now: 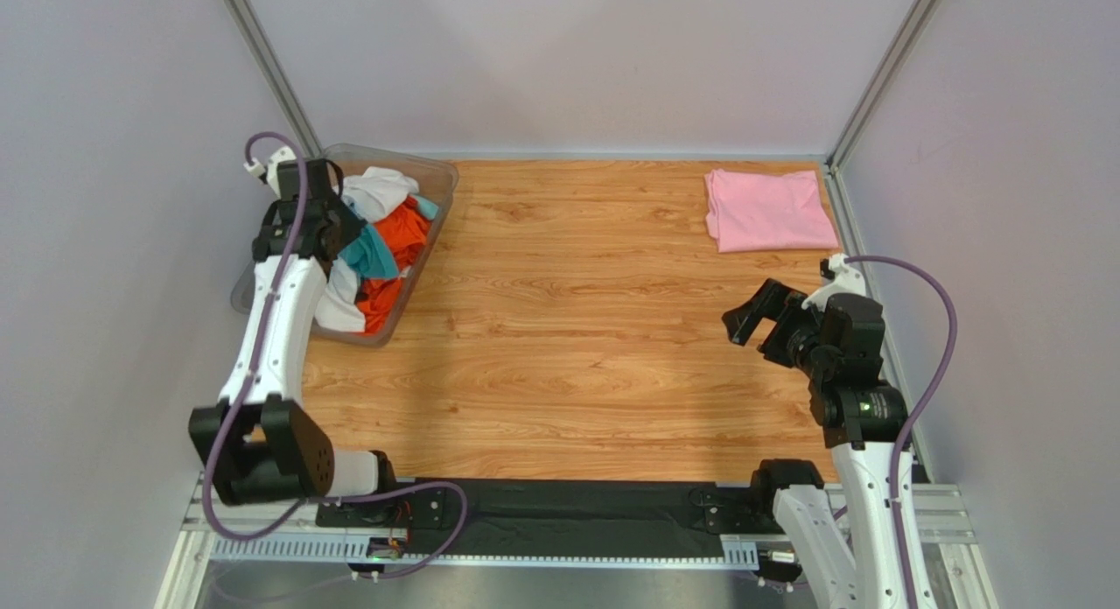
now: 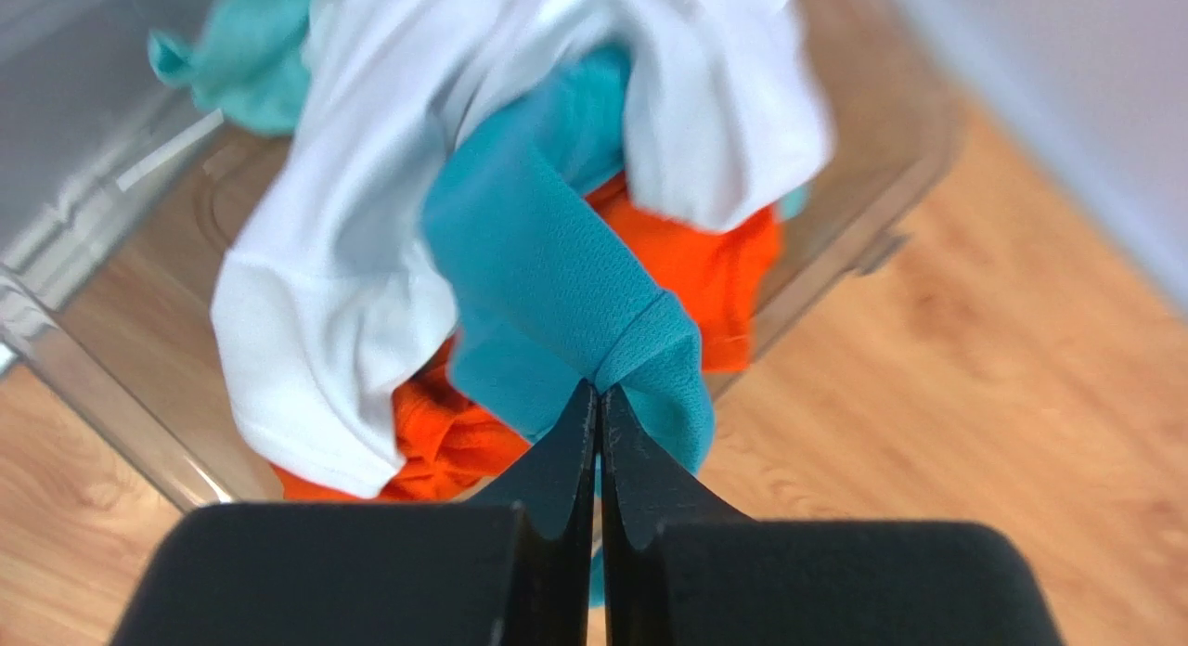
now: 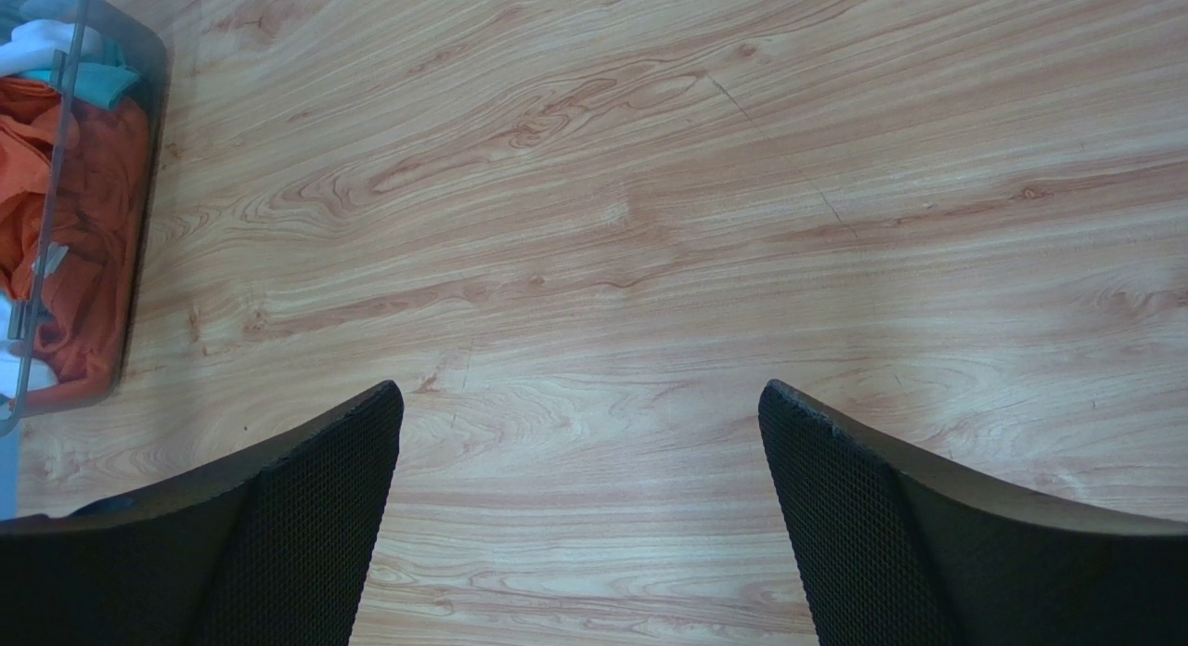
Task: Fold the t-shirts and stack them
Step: Grab the tshirt from the pile, then move the tshirt to the center of the board
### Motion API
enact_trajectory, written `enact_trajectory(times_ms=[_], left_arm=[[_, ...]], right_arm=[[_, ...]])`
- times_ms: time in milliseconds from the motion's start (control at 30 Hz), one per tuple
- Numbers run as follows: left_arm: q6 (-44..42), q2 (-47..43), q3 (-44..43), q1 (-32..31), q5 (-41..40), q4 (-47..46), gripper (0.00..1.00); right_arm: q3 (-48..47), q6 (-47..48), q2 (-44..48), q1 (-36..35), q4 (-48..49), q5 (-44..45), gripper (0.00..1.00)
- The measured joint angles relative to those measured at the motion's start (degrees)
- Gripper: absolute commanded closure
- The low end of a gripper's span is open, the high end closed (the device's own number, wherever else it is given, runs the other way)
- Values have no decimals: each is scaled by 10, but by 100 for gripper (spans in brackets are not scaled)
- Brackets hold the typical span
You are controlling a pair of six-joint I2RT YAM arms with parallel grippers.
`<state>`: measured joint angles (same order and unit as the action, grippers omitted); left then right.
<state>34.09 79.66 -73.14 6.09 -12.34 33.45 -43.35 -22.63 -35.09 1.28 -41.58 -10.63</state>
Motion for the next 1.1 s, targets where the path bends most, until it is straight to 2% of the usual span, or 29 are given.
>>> enact_trajectory(times_ms=[133,233,700,833,1100], left_arm=[[-1,-107,-31,0,-10,-13,100],[-5,-139,-89,0,-15,-12,100],[-25,-45,-446,0,51,11,100],[-24,-27,-495,0,83,6,100],[13,-24,-531,0,179,-38,100]], right_arm=[[0,0,2,0,0,0,0],[0,0,6,0,0,0,0],[0,0,16,0,0,0,0],[0,0,16,0,0,1,0],[0,0,16,0,1,3,0]])
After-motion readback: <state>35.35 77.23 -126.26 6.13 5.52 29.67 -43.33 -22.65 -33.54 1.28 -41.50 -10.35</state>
